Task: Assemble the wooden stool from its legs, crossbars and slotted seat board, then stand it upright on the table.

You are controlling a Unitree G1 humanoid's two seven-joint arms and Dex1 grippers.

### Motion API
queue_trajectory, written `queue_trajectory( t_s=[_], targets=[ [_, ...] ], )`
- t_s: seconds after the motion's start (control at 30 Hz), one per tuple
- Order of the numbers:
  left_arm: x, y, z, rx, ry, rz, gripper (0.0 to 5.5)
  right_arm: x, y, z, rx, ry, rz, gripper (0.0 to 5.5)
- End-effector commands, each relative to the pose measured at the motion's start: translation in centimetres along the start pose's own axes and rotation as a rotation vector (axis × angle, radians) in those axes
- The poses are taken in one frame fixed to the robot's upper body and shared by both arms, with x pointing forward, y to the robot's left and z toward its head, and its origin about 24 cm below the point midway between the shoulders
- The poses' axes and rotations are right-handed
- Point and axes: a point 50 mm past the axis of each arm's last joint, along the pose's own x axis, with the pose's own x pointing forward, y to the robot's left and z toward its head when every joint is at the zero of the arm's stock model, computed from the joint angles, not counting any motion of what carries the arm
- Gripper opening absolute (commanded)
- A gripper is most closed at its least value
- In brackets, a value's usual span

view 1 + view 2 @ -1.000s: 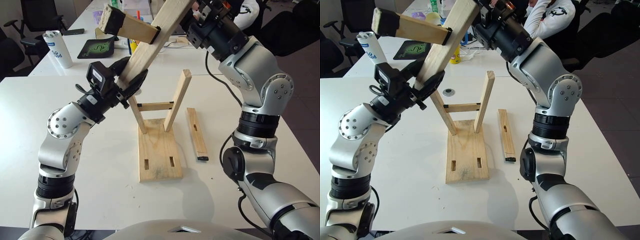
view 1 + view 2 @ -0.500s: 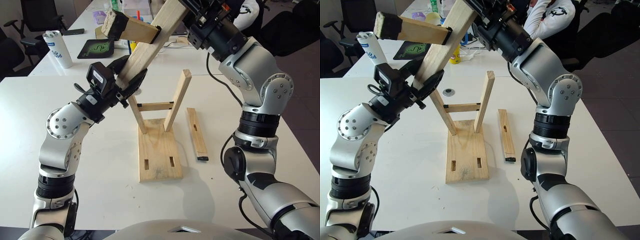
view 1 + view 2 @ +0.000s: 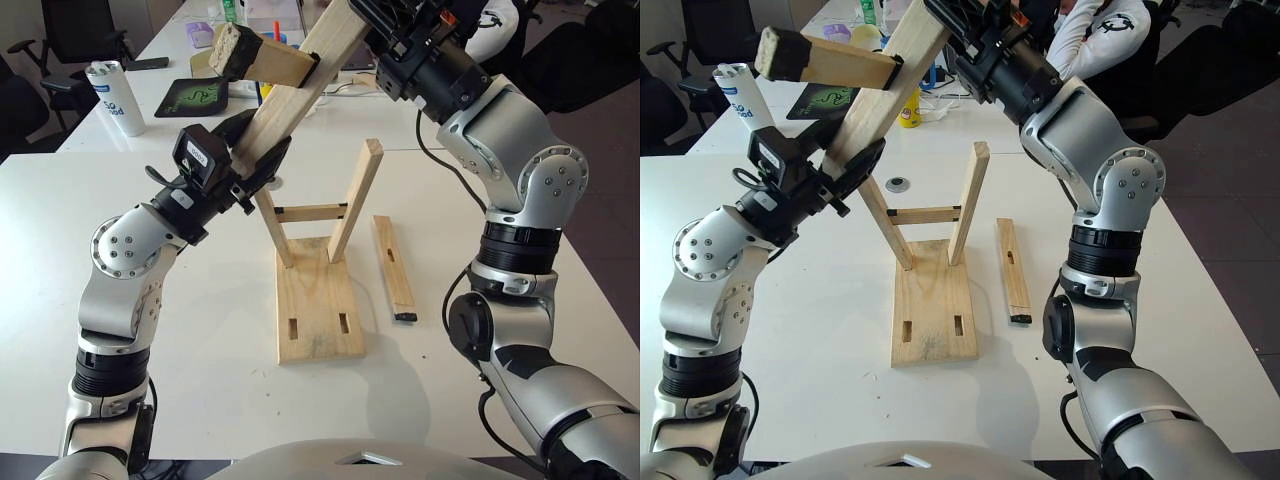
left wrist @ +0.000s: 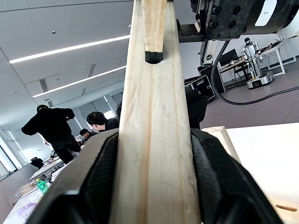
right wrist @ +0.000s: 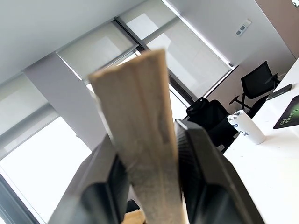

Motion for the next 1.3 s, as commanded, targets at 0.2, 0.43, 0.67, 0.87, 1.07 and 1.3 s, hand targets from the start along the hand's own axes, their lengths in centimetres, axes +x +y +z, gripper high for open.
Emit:
queue_trajectory(
  t_s=[0.2,0.43,0.67,0.87,1.07,1.3],
  targets=[
    [0.1,1.2,0.1,0.040,0.003,0.083,2.59,0.2,0.2,0.8,-0.027,-0.042,0.011,1.19],
    [-0.7,2.4,0.3,0.033,0.010,0.130,3.12,-0.2,-0.2,1.6,-0.089,-0.102,-0.034,1.04],
    [-4.7,5.5,-1.8,0.014,0.143,0.284,3.12,-1.8,-2.2,6.1,-0.073,-0.365,-0.195,1.04],
    [-6.8,2.6,-4.2,-0.202,0.291,0.046,3.12,-2.9,-3.3,7.7,-0.061,-0.484,-0.291,1.04],
    [-9.7,-4.5,-4.6,-0.447,0.531,-0.500,3.12,-3.6,-4.2,7.9,-0.042,-0.512,-0.344,1.03],
    [-10.2,-9.5,-7.6,-0.386,0.694,-0.737,3.12,-3.4,-4.6,7.4,-0.037,-0.477,-0.360,1.03]
  ],
)
